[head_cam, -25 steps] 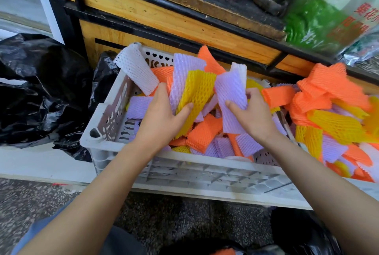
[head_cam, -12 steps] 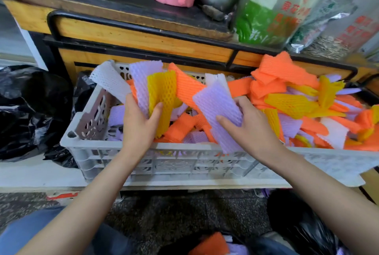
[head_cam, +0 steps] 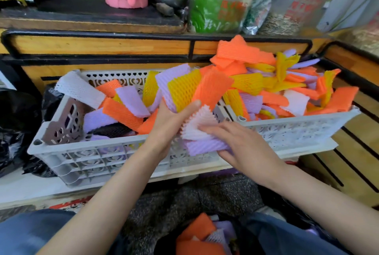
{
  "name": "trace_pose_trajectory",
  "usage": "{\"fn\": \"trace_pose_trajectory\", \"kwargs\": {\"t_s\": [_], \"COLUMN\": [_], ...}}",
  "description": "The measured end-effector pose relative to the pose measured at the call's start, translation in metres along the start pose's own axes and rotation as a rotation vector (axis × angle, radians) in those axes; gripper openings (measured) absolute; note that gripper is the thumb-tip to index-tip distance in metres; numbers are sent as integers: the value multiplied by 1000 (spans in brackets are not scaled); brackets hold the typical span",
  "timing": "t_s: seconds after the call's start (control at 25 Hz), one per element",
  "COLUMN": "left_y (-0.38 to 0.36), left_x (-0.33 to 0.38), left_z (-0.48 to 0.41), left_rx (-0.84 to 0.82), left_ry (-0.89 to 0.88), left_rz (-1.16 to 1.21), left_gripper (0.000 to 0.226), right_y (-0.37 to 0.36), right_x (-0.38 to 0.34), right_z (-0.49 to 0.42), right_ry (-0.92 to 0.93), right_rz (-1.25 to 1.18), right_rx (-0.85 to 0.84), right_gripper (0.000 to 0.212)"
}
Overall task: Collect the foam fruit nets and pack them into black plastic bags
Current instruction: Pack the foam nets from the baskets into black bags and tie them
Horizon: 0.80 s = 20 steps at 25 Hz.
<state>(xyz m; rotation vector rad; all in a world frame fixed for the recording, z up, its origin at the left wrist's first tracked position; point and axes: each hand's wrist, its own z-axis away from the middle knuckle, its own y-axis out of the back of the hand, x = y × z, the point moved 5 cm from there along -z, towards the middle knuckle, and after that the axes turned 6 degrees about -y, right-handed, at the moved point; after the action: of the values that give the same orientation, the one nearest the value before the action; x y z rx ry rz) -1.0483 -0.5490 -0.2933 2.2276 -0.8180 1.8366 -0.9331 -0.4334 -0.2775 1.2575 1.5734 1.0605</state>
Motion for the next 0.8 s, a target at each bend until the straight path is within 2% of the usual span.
{"fn": "trace_pose_trajectory", "kwargs": {"t_s": [0.04, 0.08, 0.2, 0.28, 0.4, 0.48, 0.56, 0.64, 0.72, 0.8], "left_y": [-7, -11, -16, -12, -15, -30, -47, -58, -62, -61], "left_x": [1, 0, -1, -2, -15, -29, -36, -44, -53, -75], "left_z": [2, 4, 10, 16, 28, 45, 58, 67, 79, 95], "left_rx": [-8, 3, 110, 188, 210, 178, 161, 110, 58, -39], "left_ry": [21, 36, 1, -65, -62, -31, -18, 5, 32, 88], "left_rz": [-40, -84, -139, -189, -355, -404, -388, -262, -180, -188], "left_gripper": [68, 64, 33, 35, 61, 61, 59, 56, 54, 77], "right_y": [1, 3, 5, 16, 24, 21, 10, -7, -25, -41], "right_x": [1, 4, 12, 29, 58, 52, 37, 23, 19, 19], "right_z": [6, 12, 37, 53, 70, 68, 63, 61, 66, 79], "right_ry": [17, 35, 32, -185, -661, -778, -776, -739, -743, -787], "right_rz": [18, 47, 81, 26, -133, -178, -226, -332, -477, -596], "right_rx": [-12, -20, -49, 23, 145, 237, 278, 255, 179, 111], "right_gripper": [58, 59, 62, 51, 45, 46, 47, 55, 73, 98]}}
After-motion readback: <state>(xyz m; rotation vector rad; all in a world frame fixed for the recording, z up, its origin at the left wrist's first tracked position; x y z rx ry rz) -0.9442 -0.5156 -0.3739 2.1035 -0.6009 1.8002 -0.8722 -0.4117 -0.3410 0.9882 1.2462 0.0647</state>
